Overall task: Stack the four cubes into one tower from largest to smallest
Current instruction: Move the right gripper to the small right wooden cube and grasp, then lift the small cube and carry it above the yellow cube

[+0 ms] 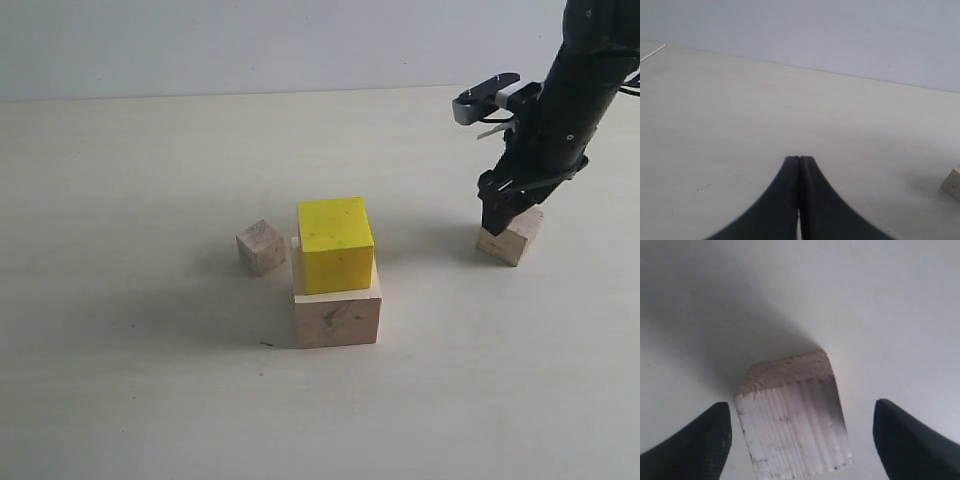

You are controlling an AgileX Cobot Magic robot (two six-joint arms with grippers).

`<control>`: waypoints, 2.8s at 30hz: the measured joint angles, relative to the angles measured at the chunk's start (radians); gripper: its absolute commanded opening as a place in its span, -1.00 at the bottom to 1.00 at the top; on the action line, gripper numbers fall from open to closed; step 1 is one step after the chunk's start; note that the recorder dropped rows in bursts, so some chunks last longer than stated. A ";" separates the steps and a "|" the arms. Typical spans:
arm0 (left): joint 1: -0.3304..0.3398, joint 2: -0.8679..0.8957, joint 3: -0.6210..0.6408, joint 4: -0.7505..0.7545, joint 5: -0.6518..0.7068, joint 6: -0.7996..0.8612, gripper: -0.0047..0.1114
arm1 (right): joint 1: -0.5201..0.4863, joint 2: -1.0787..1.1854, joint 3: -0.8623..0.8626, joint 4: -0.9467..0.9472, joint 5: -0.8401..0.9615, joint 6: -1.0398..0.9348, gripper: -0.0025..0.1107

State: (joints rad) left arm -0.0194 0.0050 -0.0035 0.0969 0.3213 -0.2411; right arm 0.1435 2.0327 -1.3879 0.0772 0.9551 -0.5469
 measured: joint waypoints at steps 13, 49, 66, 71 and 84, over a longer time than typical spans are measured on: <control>0.000 0.000 0.000 0.000 0.000 0.000 -0.92 | 0.000 0.062 -0.004 -0.011 -0.011 -0.004 -0.12; 0.000 0.000 0.000 0.000 0.000 0.000 -0.92 | 0.099 -0.392 -0.009 -0.005 0.139 0.413 -0.94; 0.000 0.000 0.000 0.000 0.000 0.000 -0.92 | 0.343 -0.549 -0.009 -0.005 0.206 0.661 -0.95; 0.000 0.000 0.000 0.000 0.000 0.000 -0.92 | 0.441 -0.563 -0.009 -0.020 0.206 0.708 -0.95; 0.000 0.000 0.000 0.000 0.000 0.000 -0.92 | 0.599 -0.528 -0.009 -0.020 0.261 0.855 -0.95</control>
State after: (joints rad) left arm -0.0194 0.0050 -0.0035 0.0969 0.3213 -0.2411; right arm 0.7423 1.5046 -1.3969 0.0572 1.2158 0.3081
